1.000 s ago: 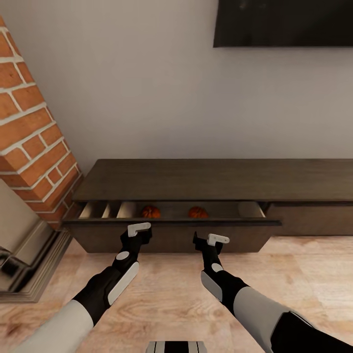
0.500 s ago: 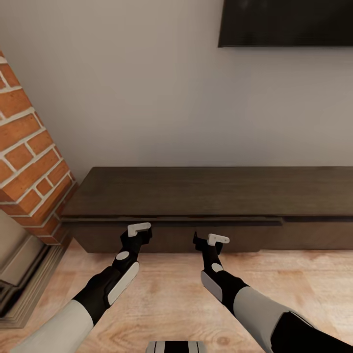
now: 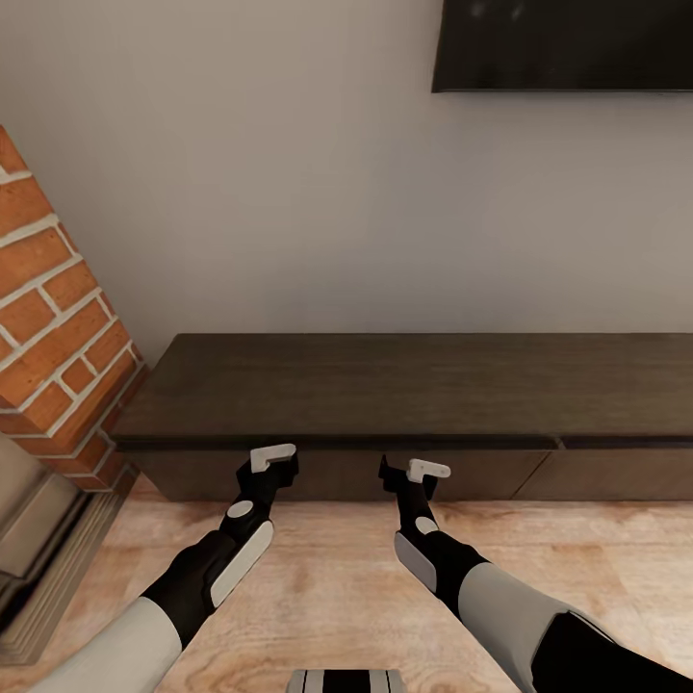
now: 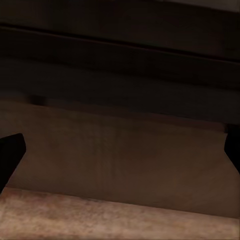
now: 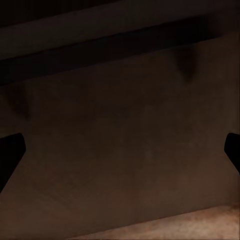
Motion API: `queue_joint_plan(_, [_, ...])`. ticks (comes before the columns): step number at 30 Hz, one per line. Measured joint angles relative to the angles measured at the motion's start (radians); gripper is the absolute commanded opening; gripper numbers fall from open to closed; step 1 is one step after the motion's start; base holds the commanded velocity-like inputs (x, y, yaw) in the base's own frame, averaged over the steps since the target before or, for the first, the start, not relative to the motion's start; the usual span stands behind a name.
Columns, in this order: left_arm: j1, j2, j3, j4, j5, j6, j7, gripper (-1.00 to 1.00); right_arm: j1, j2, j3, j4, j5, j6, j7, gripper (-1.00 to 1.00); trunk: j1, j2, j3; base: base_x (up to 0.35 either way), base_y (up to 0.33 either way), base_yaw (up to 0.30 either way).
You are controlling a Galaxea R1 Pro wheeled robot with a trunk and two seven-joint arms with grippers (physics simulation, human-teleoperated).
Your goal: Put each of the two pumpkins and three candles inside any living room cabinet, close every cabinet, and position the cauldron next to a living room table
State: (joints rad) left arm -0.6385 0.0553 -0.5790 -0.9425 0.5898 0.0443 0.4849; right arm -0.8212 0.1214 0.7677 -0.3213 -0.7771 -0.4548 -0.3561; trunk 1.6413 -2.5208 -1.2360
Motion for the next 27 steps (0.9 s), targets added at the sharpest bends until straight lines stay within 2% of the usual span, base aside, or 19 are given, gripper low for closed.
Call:
queue_joint_plan(2, [-0.02, 0.0, 0.0, 0.023, -0.002, 0.0, -0.001, 1.0, 0.0, 0.0, 0.0, 0.0, 0.0, 0.0, 0.0, 1.0, 0.0, 0.0, 0.0, -0.234, 0.0, 0.0])
queue_joint_plan(4, [-0.022, 0.0, 0.001, -0.002, -0.017, 0.0, -0.001, 1.0, 0.0, 0.0, 0.0, 0.0, 0.0, 0.0, 0.0, 1.0, 0.0, 0.0, 0.0, -0.31, 0.0, 0.0])
queue_joint_plan(27, [-0.022, 0.0, -0.001, -0.003, -0.017, 0.001, -0.001, 1.0, 0.0, 0.0, -0.001, 0.001, -0.002, 0.002, 0.0, 1.0, 0.0, 0.0, 0.0, -0.34, 0.0, 0.0])
